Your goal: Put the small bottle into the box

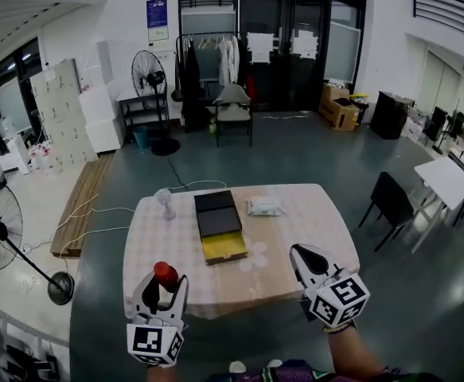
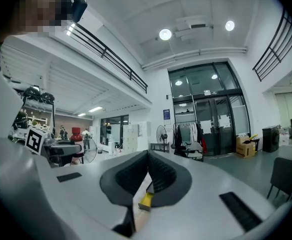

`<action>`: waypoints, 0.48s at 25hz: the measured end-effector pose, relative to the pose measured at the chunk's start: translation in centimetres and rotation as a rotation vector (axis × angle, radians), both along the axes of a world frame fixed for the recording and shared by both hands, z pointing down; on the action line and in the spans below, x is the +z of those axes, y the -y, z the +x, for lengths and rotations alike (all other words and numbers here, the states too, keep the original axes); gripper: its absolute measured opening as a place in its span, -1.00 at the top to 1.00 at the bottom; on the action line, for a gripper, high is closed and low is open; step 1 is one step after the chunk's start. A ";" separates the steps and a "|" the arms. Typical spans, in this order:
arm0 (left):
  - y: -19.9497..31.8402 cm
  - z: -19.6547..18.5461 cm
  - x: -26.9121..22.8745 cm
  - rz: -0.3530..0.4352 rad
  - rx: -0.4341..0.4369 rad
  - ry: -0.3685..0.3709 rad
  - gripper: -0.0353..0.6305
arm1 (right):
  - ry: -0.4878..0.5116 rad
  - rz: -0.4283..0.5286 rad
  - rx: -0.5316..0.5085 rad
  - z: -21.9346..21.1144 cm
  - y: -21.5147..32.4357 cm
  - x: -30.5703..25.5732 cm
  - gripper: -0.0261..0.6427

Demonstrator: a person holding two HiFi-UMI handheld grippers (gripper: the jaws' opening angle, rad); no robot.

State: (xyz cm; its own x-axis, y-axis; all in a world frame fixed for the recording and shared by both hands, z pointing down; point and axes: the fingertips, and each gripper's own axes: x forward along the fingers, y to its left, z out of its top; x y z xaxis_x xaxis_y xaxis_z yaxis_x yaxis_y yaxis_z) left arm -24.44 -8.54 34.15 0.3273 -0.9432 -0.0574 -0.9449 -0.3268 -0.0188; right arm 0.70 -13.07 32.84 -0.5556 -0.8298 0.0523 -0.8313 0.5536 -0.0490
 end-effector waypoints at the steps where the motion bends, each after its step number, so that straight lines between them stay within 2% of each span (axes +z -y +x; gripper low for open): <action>1: 0.5 0.3 0.1 -0.007 0.000 -0.001 0.17 | -0.002 -0.006 -0.003 0.1 0.5 0.3 0.91; 5: 2.8 2.3 1.1 -0.030 0.017 -0.010 0.17 | 0.010 -0.022 -0.020 1.2 3.1 1.3 0.91; 12: 7.6 5.1 0.0 -0.046 0.025 -0.022 0.17 | 0.049 -0.001 -0.069 2.4 8.6 -0.1 0.91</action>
